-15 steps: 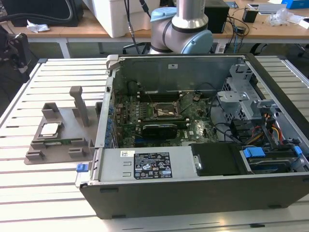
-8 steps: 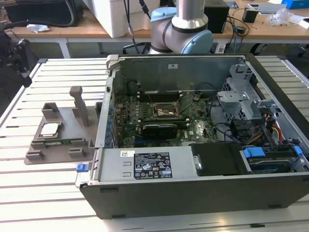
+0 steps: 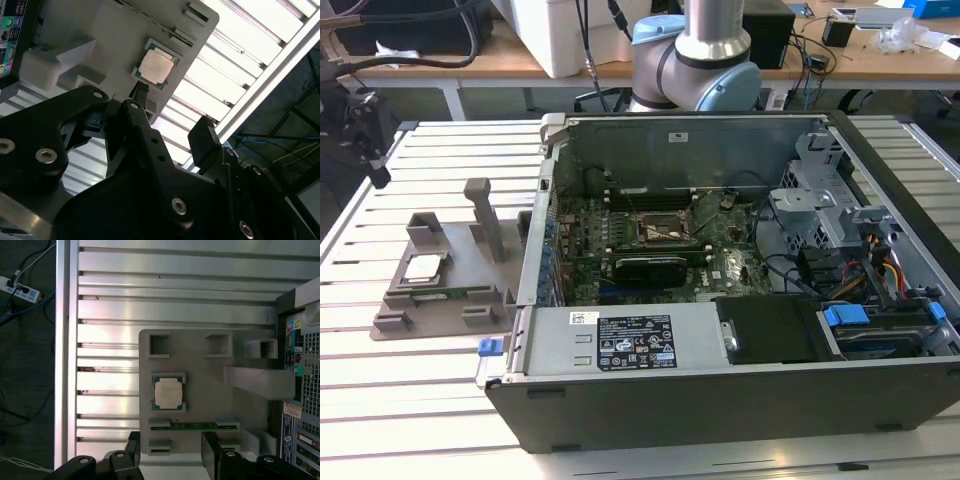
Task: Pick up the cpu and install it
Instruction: 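Pick up the cpu and move it towards the insertion slot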
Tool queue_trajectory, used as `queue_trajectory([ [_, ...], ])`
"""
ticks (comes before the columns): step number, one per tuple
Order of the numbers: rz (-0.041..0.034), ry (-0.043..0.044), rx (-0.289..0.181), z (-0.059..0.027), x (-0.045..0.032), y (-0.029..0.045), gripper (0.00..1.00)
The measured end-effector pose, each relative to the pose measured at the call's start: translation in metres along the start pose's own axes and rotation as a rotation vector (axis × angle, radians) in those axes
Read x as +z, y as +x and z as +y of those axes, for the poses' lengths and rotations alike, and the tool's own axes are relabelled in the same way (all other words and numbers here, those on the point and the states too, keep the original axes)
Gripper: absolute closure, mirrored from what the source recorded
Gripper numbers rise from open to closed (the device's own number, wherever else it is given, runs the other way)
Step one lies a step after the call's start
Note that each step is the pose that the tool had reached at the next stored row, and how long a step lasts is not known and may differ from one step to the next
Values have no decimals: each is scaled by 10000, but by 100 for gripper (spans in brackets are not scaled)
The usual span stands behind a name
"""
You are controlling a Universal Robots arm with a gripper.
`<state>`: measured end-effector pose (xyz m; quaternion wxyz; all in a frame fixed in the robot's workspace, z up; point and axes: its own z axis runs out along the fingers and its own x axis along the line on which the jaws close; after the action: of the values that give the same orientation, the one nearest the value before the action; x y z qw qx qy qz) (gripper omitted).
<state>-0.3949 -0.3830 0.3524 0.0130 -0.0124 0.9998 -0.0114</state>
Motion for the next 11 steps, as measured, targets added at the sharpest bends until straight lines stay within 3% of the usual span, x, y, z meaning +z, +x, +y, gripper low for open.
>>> queue_trajectory([
  [11, 0, 0, 0, 3, 137, 3, 40],
])
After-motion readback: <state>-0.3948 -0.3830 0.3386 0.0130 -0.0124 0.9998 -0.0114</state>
